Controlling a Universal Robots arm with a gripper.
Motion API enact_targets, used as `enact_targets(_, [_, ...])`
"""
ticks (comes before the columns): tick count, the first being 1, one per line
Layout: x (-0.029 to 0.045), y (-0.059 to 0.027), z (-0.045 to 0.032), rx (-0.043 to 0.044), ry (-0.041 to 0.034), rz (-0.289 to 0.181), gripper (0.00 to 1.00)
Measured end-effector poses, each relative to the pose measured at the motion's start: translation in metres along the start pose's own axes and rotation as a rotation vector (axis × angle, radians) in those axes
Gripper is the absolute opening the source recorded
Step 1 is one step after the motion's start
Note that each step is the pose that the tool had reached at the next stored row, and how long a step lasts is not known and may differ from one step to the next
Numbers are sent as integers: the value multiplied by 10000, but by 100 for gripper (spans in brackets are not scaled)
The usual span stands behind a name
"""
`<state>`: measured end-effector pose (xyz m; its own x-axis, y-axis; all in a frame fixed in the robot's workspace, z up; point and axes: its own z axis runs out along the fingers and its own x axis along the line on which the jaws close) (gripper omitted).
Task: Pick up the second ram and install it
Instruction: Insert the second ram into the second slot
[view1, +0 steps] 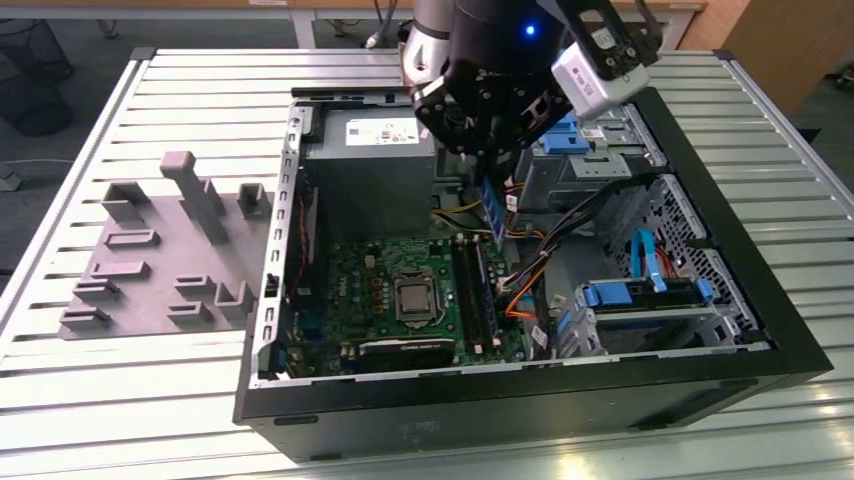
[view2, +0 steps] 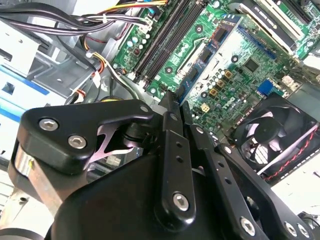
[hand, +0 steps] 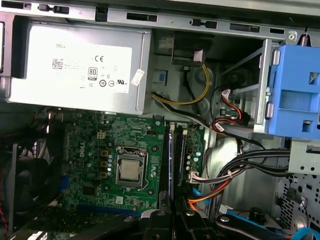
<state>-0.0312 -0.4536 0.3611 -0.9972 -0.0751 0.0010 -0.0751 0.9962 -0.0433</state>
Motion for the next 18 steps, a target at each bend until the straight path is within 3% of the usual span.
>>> enact_targets(2, [-4, 1, 35, 74, 9, 159, 14])
enact_targets(13, [-5, 10, 233, 87, -26, 277, 14])
enact_targets(18, [-5, 10, 242, 87, -27, 284, 14])
